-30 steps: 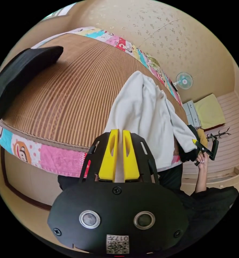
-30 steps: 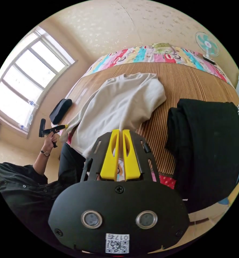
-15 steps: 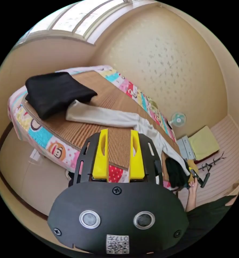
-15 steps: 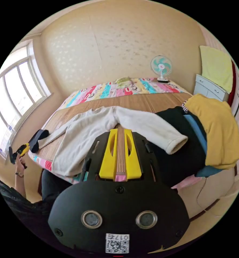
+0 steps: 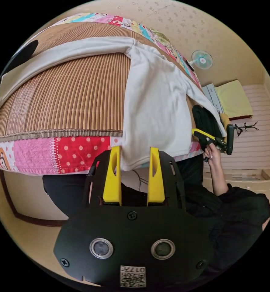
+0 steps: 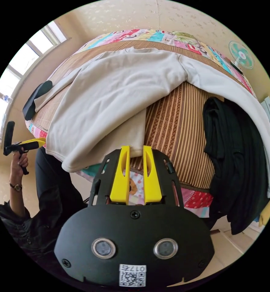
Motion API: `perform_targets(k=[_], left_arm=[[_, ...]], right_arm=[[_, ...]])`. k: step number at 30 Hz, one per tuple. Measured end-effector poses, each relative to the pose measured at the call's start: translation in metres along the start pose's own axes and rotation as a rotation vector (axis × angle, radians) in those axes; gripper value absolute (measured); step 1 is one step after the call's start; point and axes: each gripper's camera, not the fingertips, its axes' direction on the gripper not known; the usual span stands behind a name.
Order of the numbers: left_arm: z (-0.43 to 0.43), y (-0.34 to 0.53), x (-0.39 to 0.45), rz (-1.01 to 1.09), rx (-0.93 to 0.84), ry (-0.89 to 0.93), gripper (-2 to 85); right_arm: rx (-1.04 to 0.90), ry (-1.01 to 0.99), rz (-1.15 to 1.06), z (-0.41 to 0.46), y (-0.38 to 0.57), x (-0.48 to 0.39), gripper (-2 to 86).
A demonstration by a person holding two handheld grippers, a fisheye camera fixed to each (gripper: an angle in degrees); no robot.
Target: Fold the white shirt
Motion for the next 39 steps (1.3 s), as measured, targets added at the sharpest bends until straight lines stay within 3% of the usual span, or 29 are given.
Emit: perform_targets(k=[10, 16, 19, 22, 31, 35, 39], left_arm=[[-0.014, 0.0, -0.02, -0.009, -0.063, 0.036, 3.9], [-0.063, 0.007, -0.019, 0.202, -0.147, 0.335, 3.6], [-0.084, 0.016, -0.013, 0.264, -0.184, 0.276, 3.6], [-0.08, 0.027, -0.011, 0.295, -0.23, 0.33, 3.6], [0.011, 0.092, -0.064, -0.057, -0.249, 0.417, 3.8], [-0.002, 0.11, -0.071, -0.124, -0.138, 0.323, 7.4], [-0.027, 0.095, -0.053, -0.06, 0.034, 0.26, 10.3]], right_arm=[[0.047, -0.092, -0.137, -0.051, 0.032, 0.025, 3.4], [0.137, -0.549, -0.297, -0.181, 0.084, 0.087, 3.0], [0.143, -0.441, -0.344, -0.235, 0.123, 0.105, 3.0], [0.074, -0.355, -0.39, -0.247, 0.157, 0.107, 3.0], [-0.15, -0.433, -0.167, -0.137, 0.213, 0.124, 3.9], [-0.117, -0.506, -0.066, -0.15, 0.205, 0.144, 6.1], [-0.003, -0.386, 0.005, -0.182, 0.178, 0.155, 9.3]])
